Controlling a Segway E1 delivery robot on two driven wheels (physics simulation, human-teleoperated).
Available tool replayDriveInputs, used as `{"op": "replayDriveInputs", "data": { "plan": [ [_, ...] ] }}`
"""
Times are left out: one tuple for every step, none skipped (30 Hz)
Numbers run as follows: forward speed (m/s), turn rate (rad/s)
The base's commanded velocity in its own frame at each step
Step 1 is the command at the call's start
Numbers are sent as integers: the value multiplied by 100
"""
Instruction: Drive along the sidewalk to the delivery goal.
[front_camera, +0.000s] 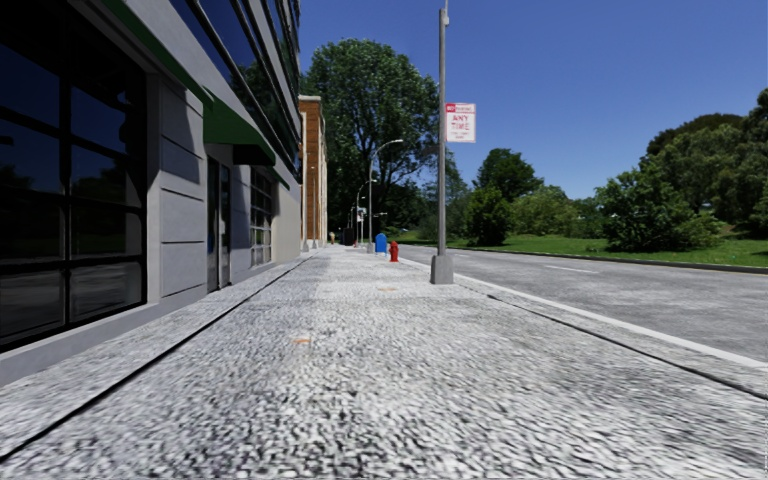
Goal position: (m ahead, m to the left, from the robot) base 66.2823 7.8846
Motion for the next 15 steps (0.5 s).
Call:
{"op": "replayDriveInputs", "data": {
  "plan": [
    [200, 25],
    [200, 27],
    [200, 27],
    [200, 28],
    [200, 28],
    [200, 28],
    [200, 28],
    [200, 28],
    [200, 28],
    [200, 28],
    [200, 28],
    [200, 28],
    [200, 28],
    [200, 28],
    [200, 28]
  ]
}}
